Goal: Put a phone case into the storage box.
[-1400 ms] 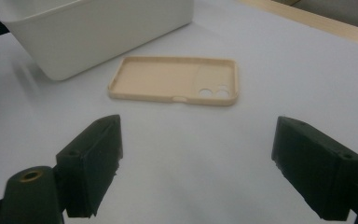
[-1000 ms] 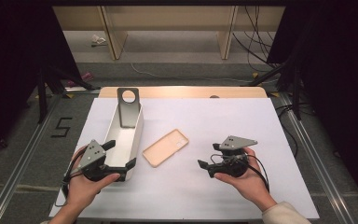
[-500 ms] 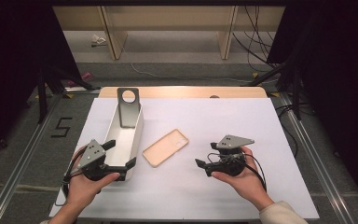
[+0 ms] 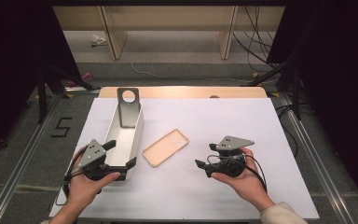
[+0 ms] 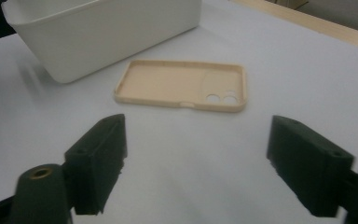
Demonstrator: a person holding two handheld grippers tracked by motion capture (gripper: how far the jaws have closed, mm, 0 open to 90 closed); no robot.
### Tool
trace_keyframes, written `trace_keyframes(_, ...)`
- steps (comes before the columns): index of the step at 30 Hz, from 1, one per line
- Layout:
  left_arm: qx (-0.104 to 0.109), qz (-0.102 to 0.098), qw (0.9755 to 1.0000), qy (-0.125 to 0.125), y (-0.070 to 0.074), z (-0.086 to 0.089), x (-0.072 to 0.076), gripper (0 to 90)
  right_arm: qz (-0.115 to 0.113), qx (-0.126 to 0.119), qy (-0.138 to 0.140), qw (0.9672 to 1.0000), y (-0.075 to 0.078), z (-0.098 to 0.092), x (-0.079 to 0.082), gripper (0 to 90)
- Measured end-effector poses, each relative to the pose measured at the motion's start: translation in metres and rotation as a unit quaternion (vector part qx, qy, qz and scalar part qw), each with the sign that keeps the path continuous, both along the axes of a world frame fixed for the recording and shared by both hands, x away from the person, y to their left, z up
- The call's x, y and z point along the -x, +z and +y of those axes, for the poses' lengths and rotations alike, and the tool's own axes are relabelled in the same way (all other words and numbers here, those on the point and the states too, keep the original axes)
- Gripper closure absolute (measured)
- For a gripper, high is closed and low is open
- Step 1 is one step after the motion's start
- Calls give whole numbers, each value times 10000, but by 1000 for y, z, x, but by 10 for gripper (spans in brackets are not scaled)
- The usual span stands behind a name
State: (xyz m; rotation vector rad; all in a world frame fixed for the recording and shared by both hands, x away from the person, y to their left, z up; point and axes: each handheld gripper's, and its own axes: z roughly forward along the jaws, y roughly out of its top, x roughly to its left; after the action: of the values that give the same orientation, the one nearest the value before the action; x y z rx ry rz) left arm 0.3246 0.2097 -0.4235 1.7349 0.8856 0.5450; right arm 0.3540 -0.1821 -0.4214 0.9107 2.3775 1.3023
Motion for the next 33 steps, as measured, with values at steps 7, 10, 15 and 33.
trace_keyframes(7,17,23,10000,-17,-1,0,0,31,-72,30,136,9999,1,10,-6,584)
trace_keyframes(10,3,34,10000,-29,-1,0,-1,33,-51,13,262,9996,3,19,-10,735)
trace_keyframes(15,0,30,10000,-18,-1,0,-1,35,156,235,489,9984,-3,42,-19,860)
trace_keyframes(33,-9,25,10000,-22,-2,1,0,37,668,672,678,9932,-40,125,-53,900)
